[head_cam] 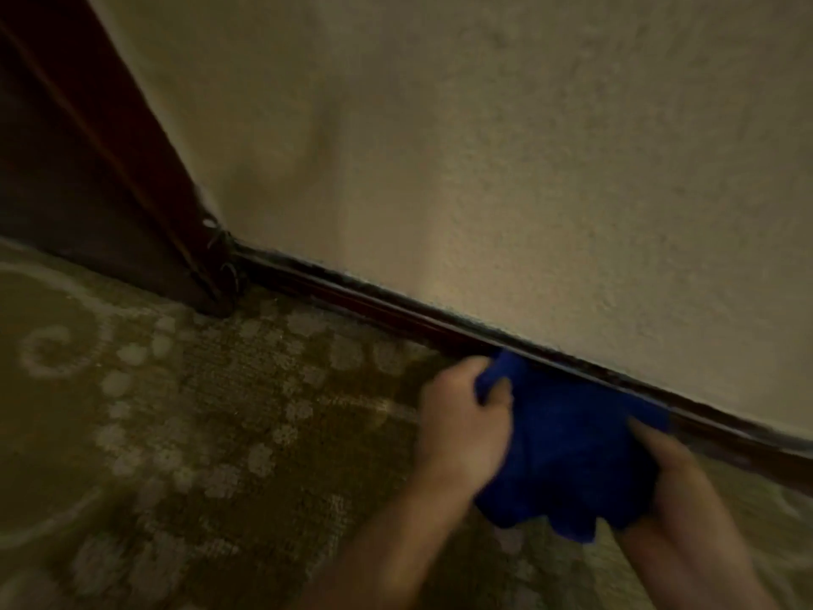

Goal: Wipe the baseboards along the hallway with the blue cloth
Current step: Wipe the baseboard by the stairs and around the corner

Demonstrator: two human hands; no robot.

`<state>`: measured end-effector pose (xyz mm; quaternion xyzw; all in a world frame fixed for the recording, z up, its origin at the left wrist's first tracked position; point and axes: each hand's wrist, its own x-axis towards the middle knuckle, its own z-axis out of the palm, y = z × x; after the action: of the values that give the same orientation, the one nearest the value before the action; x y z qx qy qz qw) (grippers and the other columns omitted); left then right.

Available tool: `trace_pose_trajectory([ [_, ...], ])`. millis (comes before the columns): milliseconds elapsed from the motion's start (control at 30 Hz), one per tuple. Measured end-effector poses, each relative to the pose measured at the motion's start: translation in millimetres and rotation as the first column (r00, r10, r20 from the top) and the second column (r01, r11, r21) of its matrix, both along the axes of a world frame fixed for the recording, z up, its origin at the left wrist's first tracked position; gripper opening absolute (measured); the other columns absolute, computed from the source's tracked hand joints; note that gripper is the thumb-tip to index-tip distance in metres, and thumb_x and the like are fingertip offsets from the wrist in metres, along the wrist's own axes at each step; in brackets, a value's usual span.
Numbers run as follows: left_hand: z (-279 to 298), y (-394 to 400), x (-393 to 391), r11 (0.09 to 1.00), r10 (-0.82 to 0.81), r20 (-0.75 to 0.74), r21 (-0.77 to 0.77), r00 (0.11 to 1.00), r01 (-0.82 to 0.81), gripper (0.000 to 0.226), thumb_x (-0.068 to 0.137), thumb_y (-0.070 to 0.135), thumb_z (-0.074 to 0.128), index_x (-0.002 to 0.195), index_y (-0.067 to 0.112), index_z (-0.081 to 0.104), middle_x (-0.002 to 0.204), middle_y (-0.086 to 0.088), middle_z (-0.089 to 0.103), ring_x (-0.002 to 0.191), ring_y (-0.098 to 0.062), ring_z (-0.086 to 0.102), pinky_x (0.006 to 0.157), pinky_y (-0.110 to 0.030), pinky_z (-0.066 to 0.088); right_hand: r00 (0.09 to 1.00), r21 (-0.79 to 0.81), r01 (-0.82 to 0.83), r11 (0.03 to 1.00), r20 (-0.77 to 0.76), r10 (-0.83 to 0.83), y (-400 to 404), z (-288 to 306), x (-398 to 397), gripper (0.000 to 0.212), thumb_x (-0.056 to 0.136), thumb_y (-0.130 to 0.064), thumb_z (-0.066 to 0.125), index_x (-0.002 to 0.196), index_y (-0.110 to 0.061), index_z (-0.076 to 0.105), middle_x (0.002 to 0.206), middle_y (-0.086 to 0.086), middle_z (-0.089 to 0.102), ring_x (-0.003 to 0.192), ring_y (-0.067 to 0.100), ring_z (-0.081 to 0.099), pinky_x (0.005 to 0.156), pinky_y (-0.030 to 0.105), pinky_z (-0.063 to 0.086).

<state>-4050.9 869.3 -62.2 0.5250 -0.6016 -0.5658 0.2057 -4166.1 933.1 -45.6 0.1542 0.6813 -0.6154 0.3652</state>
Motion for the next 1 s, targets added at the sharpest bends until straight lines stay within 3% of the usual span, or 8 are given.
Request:
trace_pose_trajectory([
  [100, 25, -31, 52, 0.926, 0.219, -0.052, 0.326, 0.974, -0.191, 0.011, 0.094, 0.017, 0.063, 0.089, 0.025, 0.069, 0.092, -0.003, 0.073, 0.082, -0.019, 0.07, 0.075, -0.035, 0.058, 0.969, -0.165, -0.195, 0.967, 0.121, 0.216, -14, 13, 16, 0.029, 0.091, -0.015, 0.055, 0.119, -0.009, 0.061, 0.106, 0.016, 0.071, 0.095, 0.032, 0.069, 0.079, 0.045, 0.054],
  [200, 53, -49, 117, 0.781, 0.314, 0.114, 0.533, 0.942, -0.325, 0.006, 0.094, 0.013, 0.061, 0.092, 0.017, 0.066, 0.096, -0.011, 0.07, 0.078, -0.024, 0.07, 0.07, -0.033, 0.058, 0.919, -0.187, -0.308, 0.933, 0.195, 0.342, -33, 24, 69, 0.015, 0.093, -0.011, 0.057, 0.107, -0.012, 0.061, 0.107, 0.018, 0.07, 0.094, 0.036, 0.068, 0.08, 0.05, 0.054],
  [300, 77, -57, 177, 0.805, 0.159, 0.35, 0.496, 0.923, -0.327, 0.019, 0.095, 0.011, 0.059, 0.114, 0.01, 0.062, 0.116, -0.011, 0.066, 0.104, -0.032, 0.065, 0.095, -0.045, 0.052, 0.812, -0.108, -0.444, 0.89, 0.372, 0.45, -55, 34, 122, 0.017, 0.093, -0.015, 0.06, 0.109, -0.021, 0.058, 0.11, 0.015, 0.066, 0.092, 0.038, 0.066, 0.08, 0.053, 0.055],
  [400, 75, -80, 211, 0.807, 0.253, 0.394, 0.418, 0.884, -0.417, 0.027, 0.095, 0.011, 0.057, 0.122, 0.011, 0.06, 0.11, -0.01, 0.066, 0.096, -0.029, 0.065, 0.091, -0.043, 0.053, 0.758, -0.081, -0.505, 0.859, 0.433, 0.487, -85, 32, 160, 0.023, 0.093, -0.018, 0.061, 0.115, -0.023, 0.057, 0.111, 0.009, 0.063, 0.094, 0.035, 0.065, 0.083, 0.054, 0.054],
  [533, 33, -109, 241, 0.726, 0.544, 0.193, 0.38, 0.816, -0.574, 0.018, 0.098, 0.01, 0.053, 0.111, 0.018, 0.062, 0.108, -0.009, 0.067, 0.085, -0.024, 0.065, 0.066, -0.035, 0.052, 0.781, -0.163, -0.544, 0.823, 0.262, 0.568, -143, -1, 209, 0.026, 0.091, -0.017, 0.061, 0.115, -0.027, 0.061, 0.112, 0.007, 0.066, 0.097, 0.029, 0.065, 0.089, 0.047, 0.054],
  [733, 0, -126, 259, 0.713, 0.583, 0.029, 0.46, 0.812, -0.528, 0.017, 0.095, 0.016, 0.058, 0.108, 0.027, 0.064, 0.111, -0.004, 0.067, 0.1, -0.031, 0.066, 0.087, -0.05, 0.055, 0.811, -0.04, -0.584, 0.811, -0.08, 0.58, -176, -41, 262, 0.058, 0.095, -0.026, 0.054, 0.148, -0.025, 0.032, 0.146, -0.001, 0.043, 0.13, 0.025, 0.046, 0.106, 0.046, 0.042],
  [900, 4, -121, 260, 0.676, 0.64, -0.097, 0.542, 0.762, -0.499, 0.021, 0.099, 0.017, 0.052, 0.107, 0.032, 0.064, 0.107, -0.001, 0.066, 0.098, -0.027, 0.066, 0.088, -0.049, 0.055, 0.783, -0.021, -0.537, 0.843, -0.384, 0.489, -180, 2, 271, 0.022, 0.093, -0.015, 0.054, 0.089, -0.035, 0.062, 0.089, 0.0, 0.067, 0.09, 0.026, 0.066, 0.085, 0.049, 0.055],
  [1000, 3, -117, 261, 0.661, 0.659, -0.18, 0.602, 0.73, -0.448, 0.024, 0.1, 0.017, 0.051, 0.118, 0.029, 0.062, 0.115, -0.001, 0.067, 0.101, -0.026, 0.067, 0.09, -0.049, 0.055, 0.746, -0.104, -0.536, 0.838, -0.523, 0.412, -179, 16, 273, 0.017, 0.093, -0.01, 0.052, 0.089, -0.021, 0.065, 0.083, 0.014, 0.066, 0.078, 0.032, 0.066, 0.065, 0.042, 0.054],
])
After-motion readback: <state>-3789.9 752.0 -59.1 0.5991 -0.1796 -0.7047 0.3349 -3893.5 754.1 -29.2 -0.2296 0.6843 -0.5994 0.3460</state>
